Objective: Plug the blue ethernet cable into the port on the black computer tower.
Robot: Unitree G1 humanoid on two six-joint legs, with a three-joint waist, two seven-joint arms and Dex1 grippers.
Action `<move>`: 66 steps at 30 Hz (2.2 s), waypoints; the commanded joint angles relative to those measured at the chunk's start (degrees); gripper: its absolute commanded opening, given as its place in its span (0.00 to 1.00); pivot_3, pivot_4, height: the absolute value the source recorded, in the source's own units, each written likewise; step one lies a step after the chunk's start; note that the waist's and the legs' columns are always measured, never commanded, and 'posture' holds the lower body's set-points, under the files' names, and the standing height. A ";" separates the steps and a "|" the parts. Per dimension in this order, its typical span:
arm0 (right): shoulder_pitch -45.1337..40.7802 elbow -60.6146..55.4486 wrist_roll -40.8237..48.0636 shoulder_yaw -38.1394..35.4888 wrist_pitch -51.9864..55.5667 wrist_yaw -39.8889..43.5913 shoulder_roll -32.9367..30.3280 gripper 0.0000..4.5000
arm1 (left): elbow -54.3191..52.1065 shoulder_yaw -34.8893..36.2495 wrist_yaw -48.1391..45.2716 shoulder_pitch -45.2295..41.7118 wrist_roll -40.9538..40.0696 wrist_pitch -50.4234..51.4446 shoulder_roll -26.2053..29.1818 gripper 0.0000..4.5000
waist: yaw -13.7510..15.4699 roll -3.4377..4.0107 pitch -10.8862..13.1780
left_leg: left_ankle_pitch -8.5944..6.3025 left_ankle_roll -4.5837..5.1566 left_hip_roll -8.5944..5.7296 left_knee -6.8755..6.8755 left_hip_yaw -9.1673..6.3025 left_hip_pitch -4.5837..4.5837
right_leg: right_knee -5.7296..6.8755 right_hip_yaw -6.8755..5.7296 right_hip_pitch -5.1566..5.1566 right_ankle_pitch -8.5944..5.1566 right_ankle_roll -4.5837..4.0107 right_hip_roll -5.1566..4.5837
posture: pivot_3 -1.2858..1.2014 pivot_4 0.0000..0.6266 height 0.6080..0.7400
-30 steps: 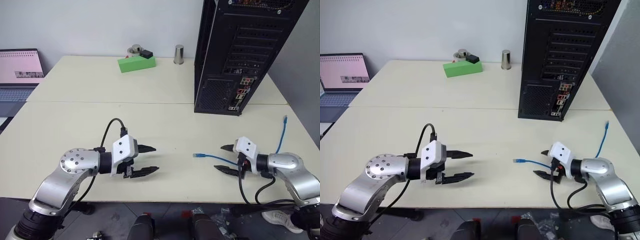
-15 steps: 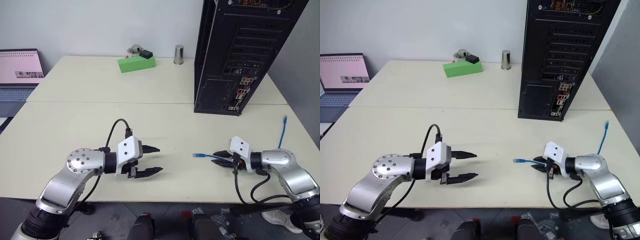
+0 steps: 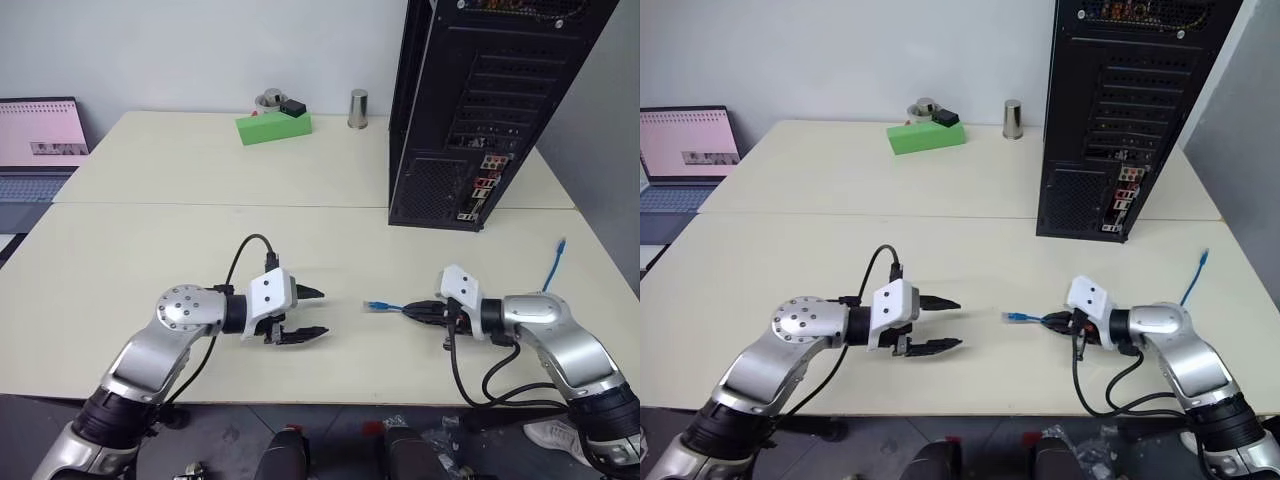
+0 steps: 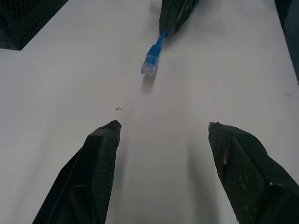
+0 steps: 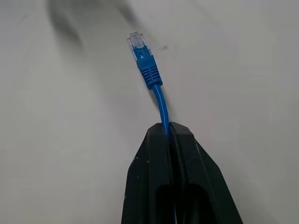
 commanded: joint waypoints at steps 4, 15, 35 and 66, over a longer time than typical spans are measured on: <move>-4.19 -2.63 -1.40 4.12 2.22 -0.81 1.65 0.00 | 4.22 -1.83 -0.49 -4.15 2.59 -2.53 -2.28 0.72 | -0.03 0.00 0.00 | 0.00 0.00 0.00 0.00 0.00 -0.01 | 0.00 0.00 -0.01 0.00 0.00 0.00 | 0.52 0.24 1.00; -7.27 -0.95 -2.81 6.48 2.28 -0.80 3.40 0.00 | 6.33 -2.47 -0.89 -5.06 3.27 -0.86 -4.21 0.57 | -0.02 0.00 0.00 | 0.00 0.00 0.00 0.01 -0.02 -0.02 | 0.01 -0.02 -0.02 0.00 0.00 0.00 | 0.52 0.24 1.00; -8.11 -1.22 -2.32 6.71 2.90 1.65 3.13 0.10 | 6.99 -2.00 -0.69 -3.65 4.16 -2.79 -5.64 0.06 | -0.05 0.00 0.00 | 0.00 0.00 0.00 0.01 -0.03 -0.01 | 0.01 -0.02 -0.02 0.00 0.00 0.00 | 0.52 0.24 1.00; -4.31 -8.64 20.62 -3.89 24.95 -8.03 11.28 0.71 | 35.08 0.06 38.65 -7.54 42.66 -81.27 -5.57 0.06 | 0.03 0.01 -0.02 | 0.00 0.00 -0.05 0.01 -0.05 -0.03 | 0.04 -0.07 -0.02 0.02 0.01 -0.05 | 0.52 0.24 1.00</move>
